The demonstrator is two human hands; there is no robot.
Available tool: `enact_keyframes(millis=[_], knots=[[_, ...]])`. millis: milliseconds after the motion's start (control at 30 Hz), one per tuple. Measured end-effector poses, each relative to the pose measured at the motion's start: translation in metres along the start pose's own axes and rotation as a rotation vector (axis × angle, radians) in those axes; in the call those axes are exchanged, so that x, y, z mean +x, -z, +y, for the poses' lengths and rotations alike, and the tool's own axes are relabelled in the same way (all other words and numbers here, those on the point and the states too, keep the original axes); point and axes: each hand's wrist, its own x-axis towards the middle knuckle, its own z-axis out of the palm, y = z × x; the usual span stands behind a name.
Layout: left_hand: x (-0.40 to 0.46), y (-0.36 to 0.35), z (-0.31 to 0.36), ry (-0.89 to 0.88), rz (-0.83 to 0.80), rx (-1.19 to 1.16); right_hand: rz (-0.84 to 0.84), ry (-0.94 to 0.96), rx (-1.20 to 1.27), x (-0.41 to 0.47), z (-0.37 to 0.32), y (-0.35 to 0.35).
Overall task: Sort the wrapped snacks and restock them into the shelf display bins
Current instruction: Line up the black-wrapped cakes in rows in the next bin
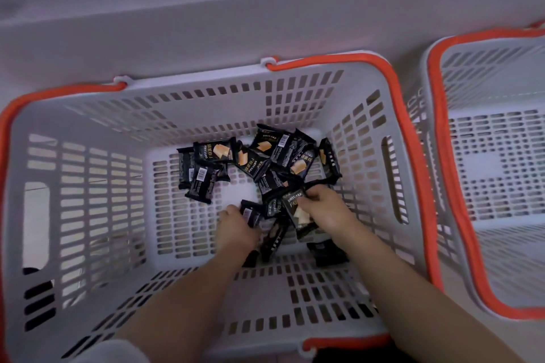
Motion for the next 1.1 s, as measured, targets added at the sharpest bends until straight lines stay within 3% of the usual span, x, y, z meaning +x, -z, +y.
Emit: enact_keyframes(millis=[133,267,400,533,700,800,967,1100], knots=[[-0.003,0.022,-0.005,0.021,-0.031,-0.477,0.018,-0.066,0.289,-0.001,-0.004,0.001],[-0.012,0.045,-0.005,0.191,-0.417,-1.338,-0.01,-0.148,0.515,-0.002,-0.006,-0.007],[-0.021,0.052,0.001,0.1,-0.528,-1.444,-0.111,-0.176,0.736,-0.004,-0.006,-0.012],[-0.029,0.048,0.013,0.048,-0.537,-1.401,-0.148,-0.132,0.799,-0.007,-0.008,-0.014],[-0.033,0.043,0.023,-0.099,-0.576,-1.29,-0.111,-0.05,0.697,-0.008,-0.008,-0.017],[-0.035,0.045,0.023,-0.142,-0.517,-1.149,-0.161,-0.088,0.799,-0.006,-0.01,-0.016],[-0.028,0.051,-0.006,-0.238,-0.313,-0.586,-0.26,-0.219,0.651,-0.009,-0.009,-0.018],[-0.004,0.045,-0.047,-0.375,-0.345,0.145,-0.249,-0.284,0.651,-0.01,-0.008,-0.019]])
